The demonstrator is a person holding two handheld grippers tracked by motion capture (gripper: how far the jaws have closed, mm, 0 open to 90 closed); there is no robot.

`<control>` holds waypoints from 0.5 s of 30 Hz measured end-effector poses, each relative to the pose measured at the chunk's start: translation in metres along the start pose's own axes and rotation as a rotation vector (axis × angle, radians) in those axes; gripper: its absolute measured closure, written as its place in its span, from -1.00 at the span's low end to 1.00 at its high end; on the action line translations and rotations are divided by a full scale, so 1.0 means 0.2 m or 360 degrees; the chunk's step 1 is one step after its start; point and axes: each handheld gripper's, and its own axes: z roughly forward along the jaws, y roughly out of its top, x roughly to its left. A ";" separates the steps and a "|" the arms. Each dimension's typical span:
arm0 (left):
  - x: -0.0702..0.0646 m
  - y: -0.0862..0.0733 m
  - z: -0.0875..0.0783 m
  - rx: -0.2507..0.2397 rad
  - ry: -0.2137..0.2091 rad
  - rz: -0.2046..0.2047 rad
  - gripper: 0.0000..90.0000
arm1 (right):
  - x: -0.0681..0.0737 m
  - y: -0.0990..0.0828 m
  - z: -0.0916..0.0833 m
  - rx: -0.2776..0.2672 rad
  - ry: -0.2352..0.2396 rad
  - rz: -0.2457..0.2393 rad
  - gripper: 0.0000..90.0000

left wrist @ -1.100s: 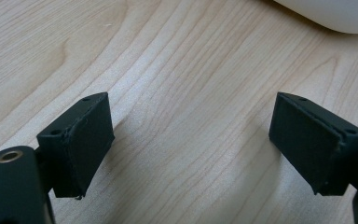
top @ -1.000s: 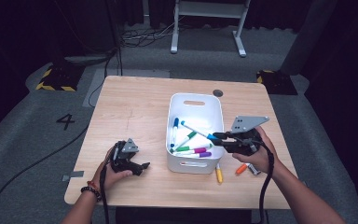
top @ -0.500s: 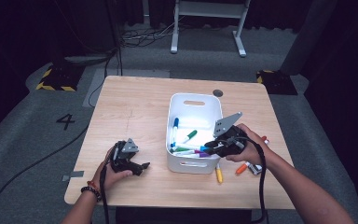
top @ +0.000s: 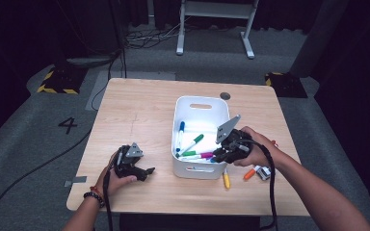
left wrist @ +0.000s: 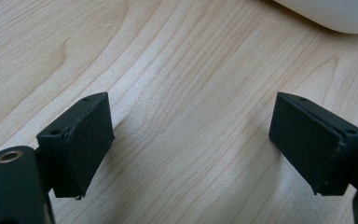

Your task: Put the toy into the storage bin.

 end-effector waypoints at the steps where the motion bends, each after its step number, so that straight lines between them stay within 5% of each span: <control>1: 0.00 0.00 0.00 -0.0001 -0.0002 -0.0001 -0.69 | 0.00 0.00 0.00 0.0019 0.0000 -0.0005 0.66; 9: 0.00 0.00 0.00 -0.0008 -0.0003 0.0013 -0.69 | 0.01 0.01 0.02 0.0093 -0.0004 -0.0010 0.51; 15: 0.00 0.00 0.00 -0.0008 -0.0002 0.0012 -0.69 | 0.00 -0.01 -0.04 -0.0025 -0.0081 0.0032 0.35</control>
